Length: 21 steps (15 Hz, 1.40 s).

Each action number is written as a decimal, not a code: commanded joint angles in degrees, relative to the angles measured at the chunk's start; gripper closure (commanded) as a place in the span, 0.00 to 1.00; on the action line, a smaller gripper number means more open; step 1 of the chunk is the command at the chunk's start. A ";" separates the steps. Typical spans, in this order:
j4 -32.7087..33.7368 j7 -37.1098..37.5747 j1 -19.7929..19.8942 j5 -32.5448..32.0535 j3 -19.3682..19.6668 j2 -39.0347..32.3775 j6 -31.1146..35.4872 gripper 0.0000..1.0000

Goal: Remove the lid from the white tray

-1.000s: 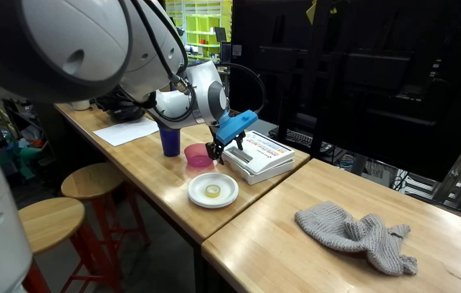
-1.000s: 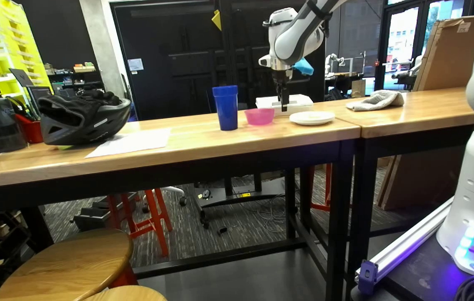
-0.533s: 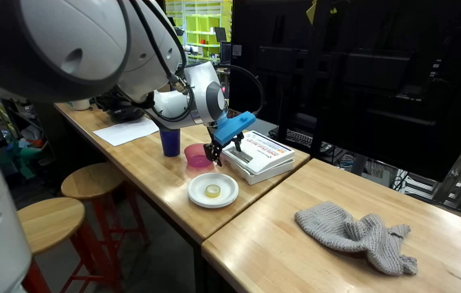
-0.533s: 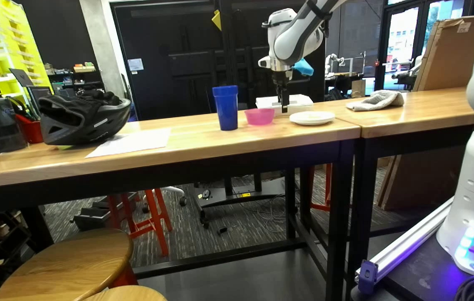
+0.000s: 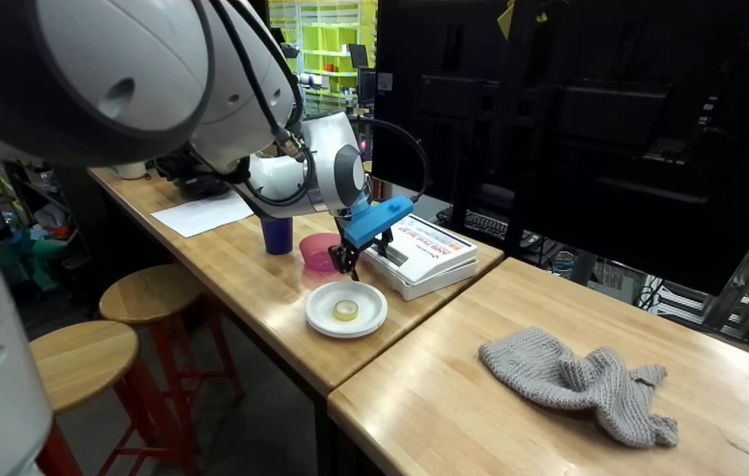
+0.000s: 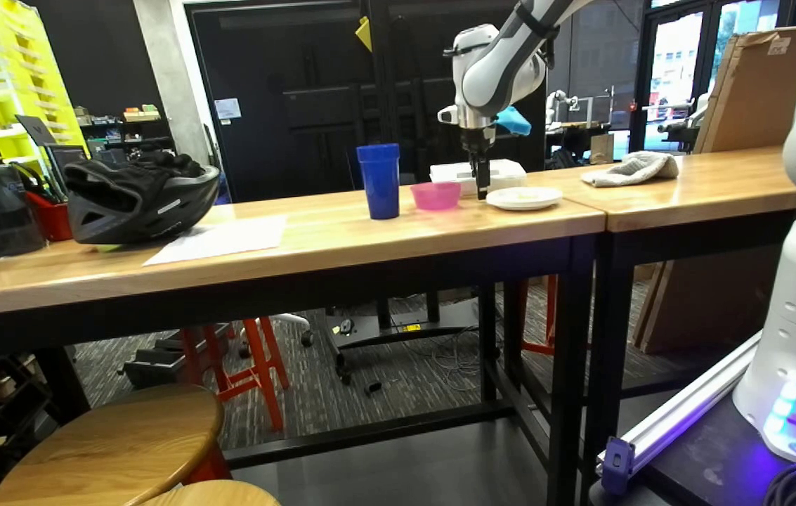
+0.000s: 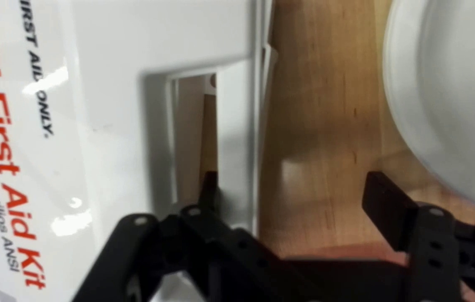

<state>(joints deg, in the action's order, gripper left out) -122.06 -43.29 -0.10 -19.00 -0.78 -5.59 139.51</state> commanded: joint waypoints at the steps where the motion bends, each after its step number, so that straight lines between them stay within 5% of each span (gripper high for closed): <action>1: -0.88 0.13 0.25 0.82 -0.13 0.97 -0.18 0.46; 8: -0.72 0.60 0.17 0.21 -0.15 1.45 -0.77 0.99; 13: 0.10 0.84 0.26 -0.21 0.02 1.80 -2.02 0.91; 14: 0.19 0.58 0.30 -0.06 0.03 1.96 -2.25 0.52; 20: 0.55 0.52 0.18 -0.17 0.07 3.61 -4.29 0.25; 21: 0.55 0.13 0.21 0.12 0.07 3.90 -4.55 0.65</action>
<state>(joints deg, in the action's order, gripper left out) -121.38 -42.83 0.11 -18.98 -0.64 -3.84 136.74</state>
